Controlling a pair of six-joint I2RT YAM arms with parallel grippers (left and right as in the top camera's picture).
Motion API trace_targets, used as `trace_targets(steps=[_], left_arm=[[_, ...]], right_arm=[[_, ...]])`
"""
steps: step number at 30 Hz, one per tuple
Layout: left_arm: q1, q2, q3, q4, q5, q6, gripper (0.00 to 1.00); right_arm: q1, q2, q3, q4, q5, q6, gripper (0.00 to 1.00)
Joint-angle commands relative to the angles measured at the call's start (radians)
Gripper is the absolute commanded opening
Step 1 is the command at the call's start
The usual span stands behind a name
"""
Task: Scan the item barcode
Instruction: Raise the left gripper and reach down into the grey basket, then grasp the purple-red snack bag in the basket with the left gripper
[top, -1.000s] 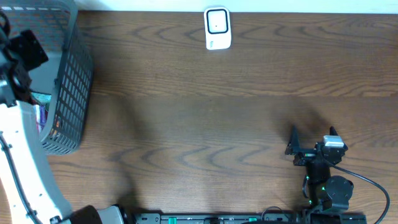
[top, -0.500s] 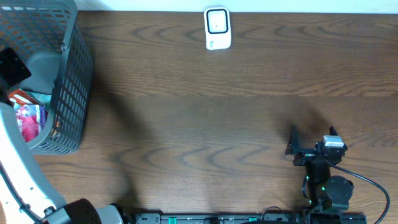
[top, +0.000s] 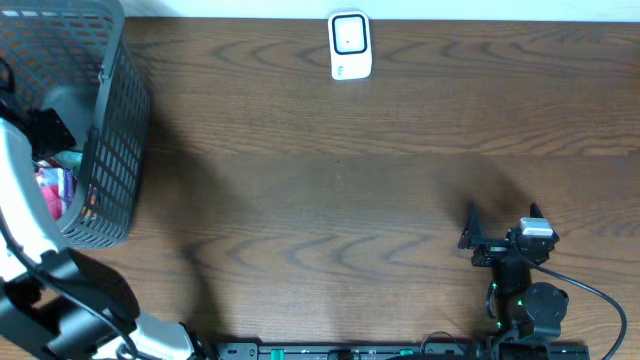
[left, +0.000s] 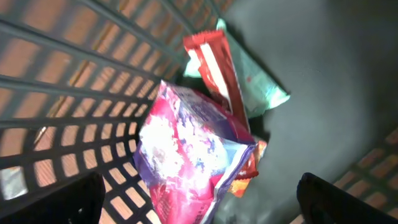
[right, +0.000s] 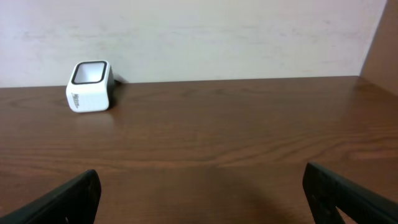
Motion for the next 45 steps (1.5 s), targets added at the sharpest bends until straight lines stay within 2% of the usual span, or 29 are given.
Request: trace_targets(steps=[1,13,19,22,34,35,36,38,40,41,45], left_arm=[[0.010,0.050,-0.004,-0.028,-0.024,-0.021,0.98],[0.070,0.184,-0.005,-0.091,-0.020,-0.084,0.98],[0.072,0.188,-0.040,-0.072,0.014,-0.084,0.99],[0.072,0.188,-0.051,-0.067,0.023,-0.083,0.95],[0.074,0.189,-0.133,-0.028,0.048,-0.083,0.93],[0.074,0.189,-0.139,-0.023,0.048,-0.083,0.89],[0.074,0.189,-0.141,-0.018,0.047,-0.082,0.55],[0.074,0.186,-0.136,-0.018,0.038,-0.082,0.32],[0.074,0.180,-0.124,-0.019,0.029,-0.083,0.14],[0.074,0.174,-0.118,-0.019,0.029,-0.083,0.08],[0.068,0.121,-0.076,-0.026,0.030,-0.084,0.07]], right_arm=[[0.008,-0.006,-0.003,-0.002,0.001,-0.011,0.99],[0.008,-0.006,-0.003,-0.002,0.001,-0.011,0.99],[0.008,-0.006,-0.003,-0.002,0.001,-0.011,0.99],[0.008,-0.006,-0.003,-0.002,0.001,-0.011,0.99],[0.008,-0.006,-0.003,-0.002,0.001,-0.011,0.99],[0.008,-0.006,-0.003,-0.002,0.001,-0.011,0.99],[0.008,-0.006,-0.003,-0.002,0.001,-0.011,0.99],[0.008,-0.006,-0.003,-0.002,0.001,-0.011,0.99],[0.008,-0.006,-0.003,-0.002,0.001,-0.011,0.99],[0.008,-0.006,-0.003,-0.002,0.001,-0.011,0.99],[0.008,-0.006,-0.003,-0.002,0.001,-0.011,0.99]])
